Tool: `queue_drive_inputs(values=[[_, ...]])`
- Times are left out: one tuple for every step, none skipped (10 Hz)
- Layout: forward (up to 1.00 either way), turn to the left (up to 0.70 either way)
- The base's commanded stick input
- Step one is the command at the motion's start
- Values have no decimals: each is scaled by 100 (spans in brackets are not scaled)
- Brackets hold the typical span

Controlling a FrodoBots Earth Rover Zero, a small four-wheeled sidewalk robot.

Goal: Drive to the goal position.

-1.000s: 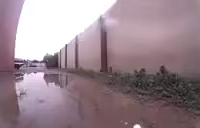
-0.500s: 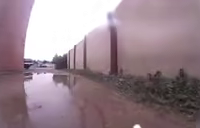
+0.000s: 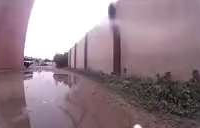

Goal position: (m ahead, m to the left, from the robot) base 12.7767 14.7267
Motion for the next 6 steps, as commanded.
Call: queue_drive_inputs(values=[[70, 1], [70, 1], [70, 1], [70, 1], [70, 21], [70, 36]])
